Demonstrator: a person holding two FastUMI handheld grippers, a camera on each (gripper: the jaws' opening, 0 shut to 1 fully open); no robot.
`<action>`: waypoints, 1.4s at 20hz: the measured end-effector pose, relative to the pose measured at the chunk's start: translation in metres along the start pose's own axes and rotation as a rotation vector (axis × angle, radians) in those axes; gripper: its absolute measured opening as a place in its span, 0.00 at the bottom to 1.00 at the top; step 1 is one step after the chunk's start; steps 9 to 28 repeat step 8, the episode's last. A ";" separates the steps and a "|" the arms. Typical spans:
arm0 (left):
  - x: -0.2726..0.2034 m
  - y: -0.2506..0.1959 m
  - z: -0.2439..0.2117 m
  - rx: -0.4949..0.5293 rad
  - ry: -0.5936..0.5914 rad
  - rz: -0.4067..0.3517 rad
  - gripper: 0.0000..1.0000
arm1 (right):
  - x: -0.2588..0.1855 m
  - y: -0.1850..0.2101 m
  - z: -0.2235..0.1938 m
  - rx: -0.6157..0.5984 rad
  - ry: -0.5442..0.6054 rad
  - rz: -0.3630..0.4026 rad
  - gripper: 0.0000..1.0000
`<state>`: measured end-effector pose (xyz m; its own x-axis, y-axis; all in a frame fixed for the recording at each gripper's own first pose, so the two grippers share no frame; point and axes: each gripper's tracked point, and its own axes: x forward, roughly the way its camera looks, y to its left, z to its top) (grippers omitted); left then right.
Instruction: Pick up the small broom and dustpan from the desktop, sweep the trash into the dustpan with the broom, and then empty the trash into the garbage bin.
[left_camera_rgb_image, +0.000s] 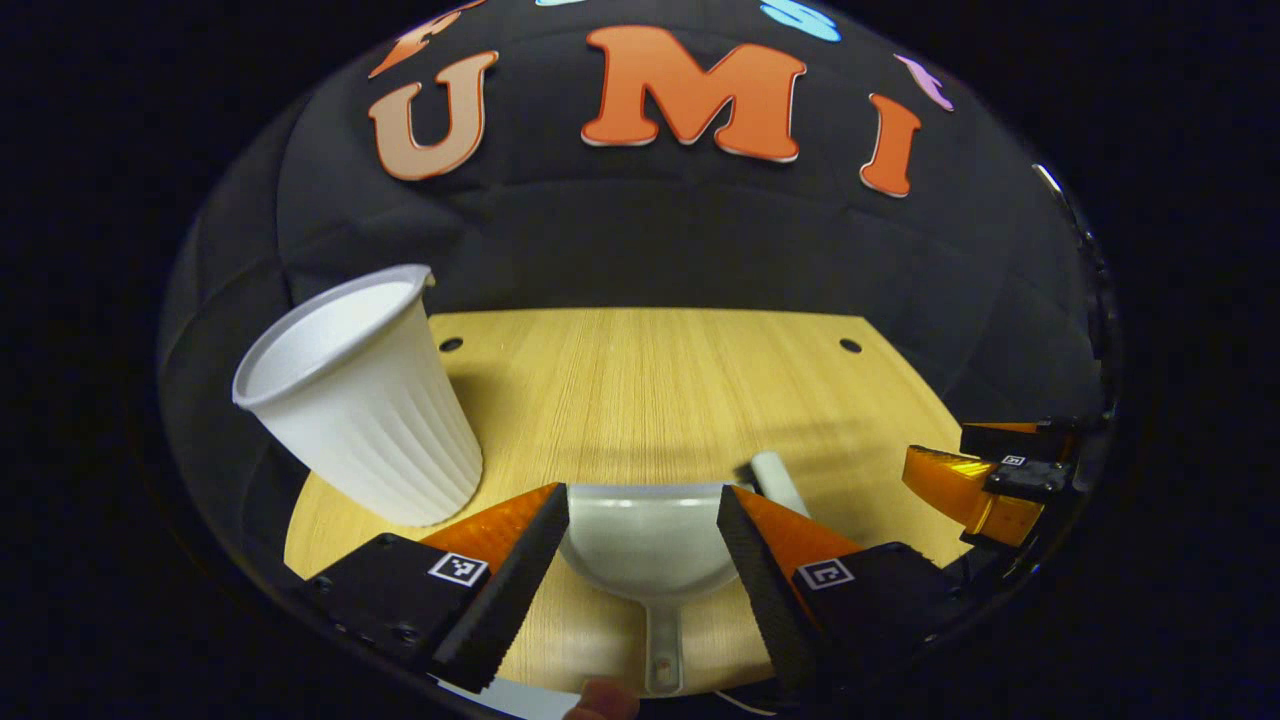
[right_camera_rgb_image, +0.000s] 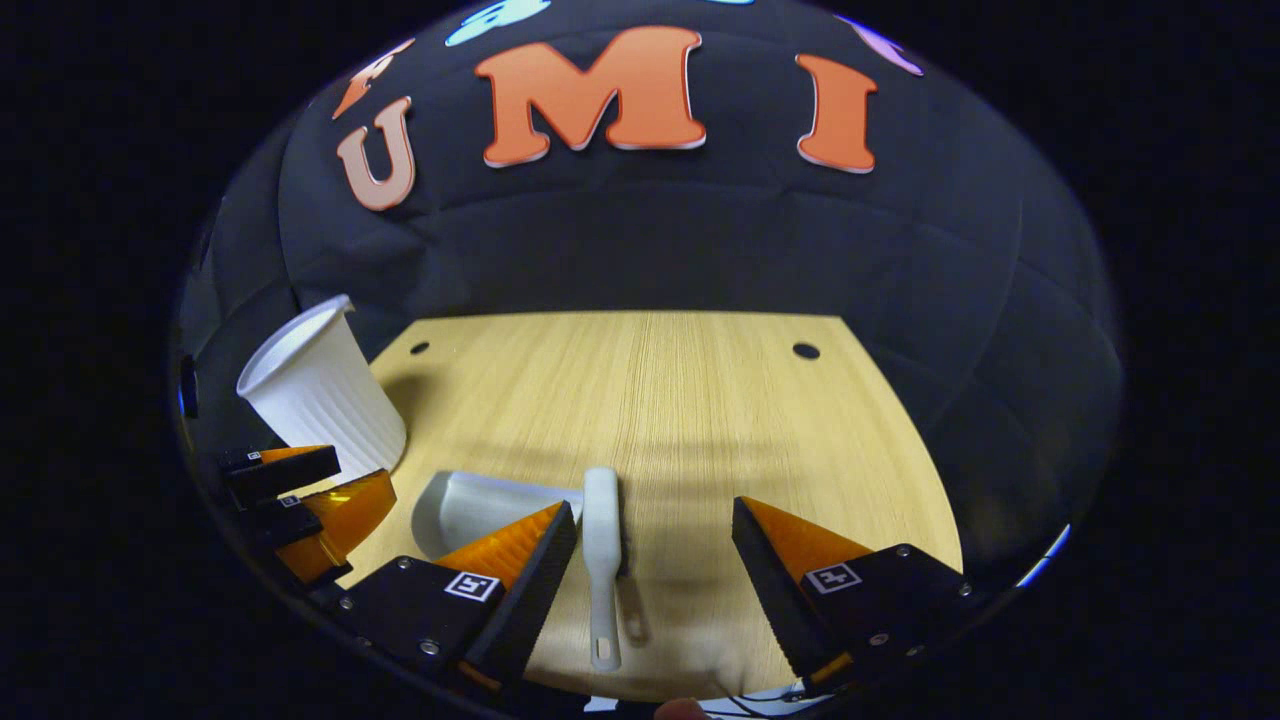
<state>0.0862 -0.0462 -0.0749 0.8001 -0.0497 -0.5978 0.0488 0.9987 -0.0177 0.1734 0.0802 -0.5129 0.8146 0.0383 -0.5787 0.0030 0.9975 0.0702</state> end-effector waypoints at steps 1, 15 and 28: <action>-0.002 -0.001 0.005 0.006 -0.061 0.000 0.96 | -0.004 -0.001 0.014 0.004 -0.054 0.003 0.95; -0.022 -0.001 0.028 0.032 -0.398 0.026 0.95 | -0.053 -0.006 0.106 -0.022 -0.444 -0.004 0.94; -0.022 -0.001 0.028 0.032 -0.398 0.026 0.95 | -0.053 -0.006 0.106 -0.022 -0.444 -0.004 0.94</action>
